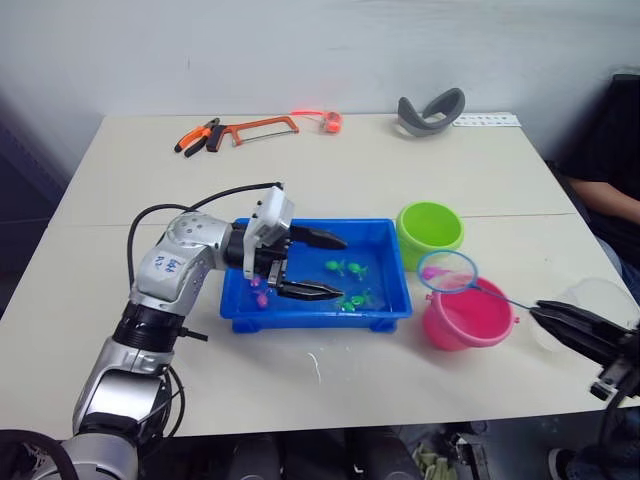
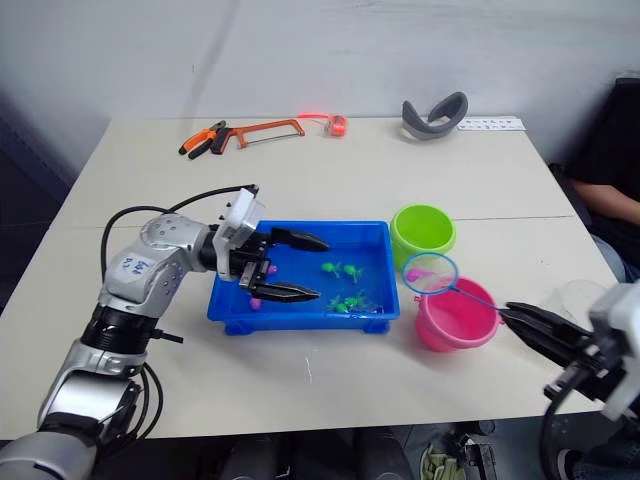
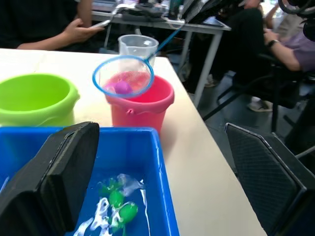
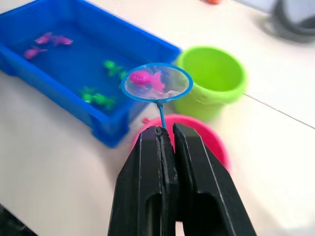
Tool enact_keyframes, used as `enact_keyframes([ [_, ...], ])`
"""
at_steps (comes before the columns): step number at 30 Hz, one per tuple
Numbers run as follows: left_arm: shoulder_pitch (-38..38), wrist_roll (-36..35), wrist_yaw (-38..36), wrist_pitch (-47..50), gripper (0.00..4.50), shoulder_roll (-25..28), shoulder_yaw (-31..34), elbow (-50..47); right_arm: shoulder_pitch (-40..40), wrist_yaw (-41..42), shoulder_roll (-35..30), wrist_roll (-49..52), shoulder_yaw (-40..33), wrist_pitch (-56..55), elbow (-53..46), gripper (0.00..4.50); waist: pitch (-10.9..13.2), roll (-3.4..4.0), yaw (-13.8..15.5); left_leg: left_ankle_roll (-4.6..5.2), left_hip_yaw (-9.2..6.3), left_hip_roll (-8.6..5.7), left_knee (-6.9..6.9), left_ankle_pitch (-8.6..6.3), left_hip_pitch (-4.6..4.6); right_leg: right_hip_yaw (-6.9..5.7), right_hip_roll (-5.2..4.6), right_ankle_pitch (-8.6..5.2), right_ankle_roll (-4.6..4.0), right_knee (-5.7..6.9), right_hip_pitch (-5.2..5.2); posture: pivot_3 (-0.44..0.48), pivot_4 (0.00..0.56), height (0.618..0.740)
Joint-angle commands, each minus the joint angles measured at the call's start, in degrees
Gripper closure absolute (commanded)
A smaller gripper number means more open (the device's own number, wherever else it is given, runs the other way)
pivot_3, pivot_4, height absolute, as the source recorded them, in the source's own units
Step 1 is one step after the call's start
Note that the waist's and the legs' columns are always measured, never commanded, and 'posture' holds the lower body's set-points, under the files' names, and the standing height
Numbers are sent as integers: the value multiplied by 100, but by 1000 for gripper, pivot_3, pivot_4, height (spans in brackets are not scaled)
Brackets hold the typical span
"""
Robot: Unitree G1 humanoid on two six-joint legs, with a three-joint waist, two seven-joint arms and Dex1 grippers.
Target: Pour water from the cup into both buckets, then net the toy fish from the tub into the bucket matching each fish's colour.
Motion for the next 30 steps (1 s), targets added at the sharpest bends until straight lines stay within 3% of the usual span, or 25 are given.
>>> enact_keyframes([
  [1,-211,91,-221,-304,52,-162,-102,177,635,132,275,-114,-622,-429,-293,4500,0,0,1,0,-2,-1,-2,0,-2,-1,0,0,0,-2,-1,0,150,740],
  [8,-293,237,-391,-613,52,-380,-178,512,1310,258,580,-1616,-324,-1933,-233,4500,-3,6,-28,1,-4,-2,-10,-1,-3,1,4,2,3,-16,0,0,150,740],
  [12,-291,281,-415,-731,52,-421,-156,598,1453,416,446,-2839,30,-3112,-160,4500,-5,9,-18,0,-5,-3,-10,0,-3,0,3,2,3,-17,0,0,150,740],
  [21,-313,347,-372,-798,52,-424,-111,648,1331,324,-187,-5583,242,-6924,1160,4500,-5,8,-9,0,-5,-8,-7,0,-3,-1,3,4,6,-21,3,0,150,740],
  [30,-243,361,-330,-770,52,-328,-45,562,1164,-41,-430,-6107,142,-9276,1810,4500,-5,9,-14,-7,-6,-5,-6,4,2,-1,4,4,7,-18,7,0,150,740],
])
